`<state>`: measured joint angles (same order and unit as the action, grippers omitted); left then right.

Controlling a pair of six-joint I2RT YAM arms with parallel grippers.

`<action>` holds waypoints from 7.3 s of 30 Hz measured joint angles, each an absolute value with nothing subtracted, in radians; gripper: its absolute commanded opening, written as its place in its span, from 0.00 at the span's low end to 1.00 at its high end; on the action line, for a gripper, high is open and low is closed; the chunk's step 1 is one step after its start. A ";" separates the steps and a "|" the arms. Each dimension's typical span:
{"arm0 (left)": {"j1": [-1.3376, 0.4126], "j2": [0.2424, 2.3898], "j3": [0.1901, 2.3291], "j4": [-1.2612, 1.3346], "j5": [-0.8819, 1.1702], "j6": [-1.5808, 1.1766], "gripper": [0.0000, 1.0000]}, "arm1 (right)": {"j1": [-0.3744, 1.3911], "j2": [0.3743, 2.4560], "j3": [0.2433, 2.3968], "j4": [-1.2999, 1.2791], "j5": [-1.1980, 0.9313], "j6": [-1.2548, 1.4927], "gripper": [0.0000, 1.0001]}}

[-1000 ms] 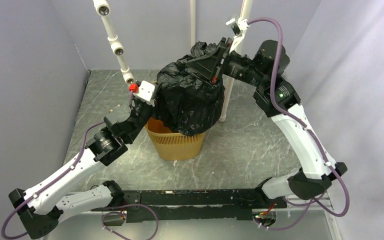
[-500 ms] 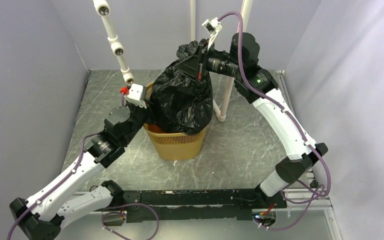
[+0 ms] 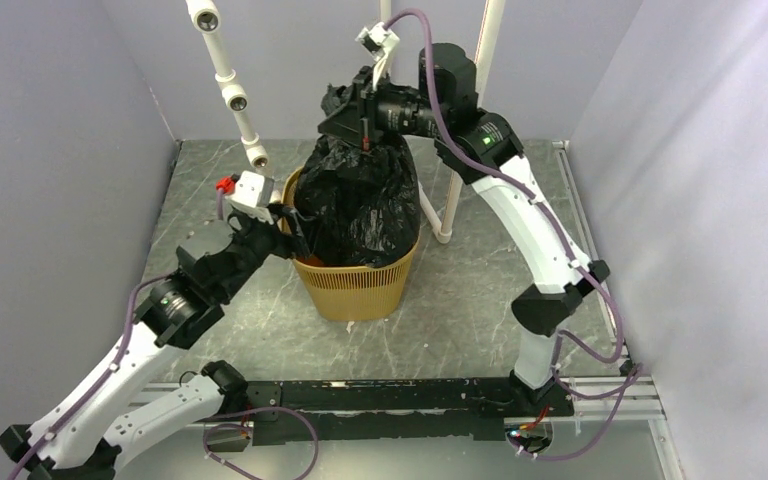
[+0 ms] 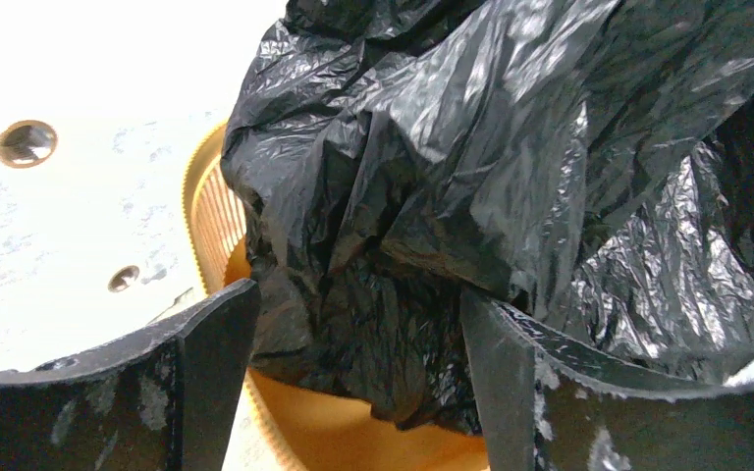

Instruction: Put the trash bags into the trash bin

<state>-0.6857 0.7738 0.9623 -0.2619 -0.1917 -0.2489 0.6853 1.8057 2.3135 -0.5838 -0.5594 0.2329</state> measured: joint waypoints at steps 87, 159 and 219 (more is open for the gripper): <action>-0.685 0.908 1.048 -0.160 -0.174 -0.559 0.59 | 0.820 1.169 1.245 -0.151 -0.422 0.357 0.75; -0.684 1.025 1.262 -0.395 0.126 -0.513 0.43 | 0.812 1.097 1.141 -0.201 -0.232 0.789 0.00; -0.684 0.732 1.233 -0.576 0.022 -0.438 0.03 | 0.805 1.302 1.701 -0.850 0.011 0.270 0.77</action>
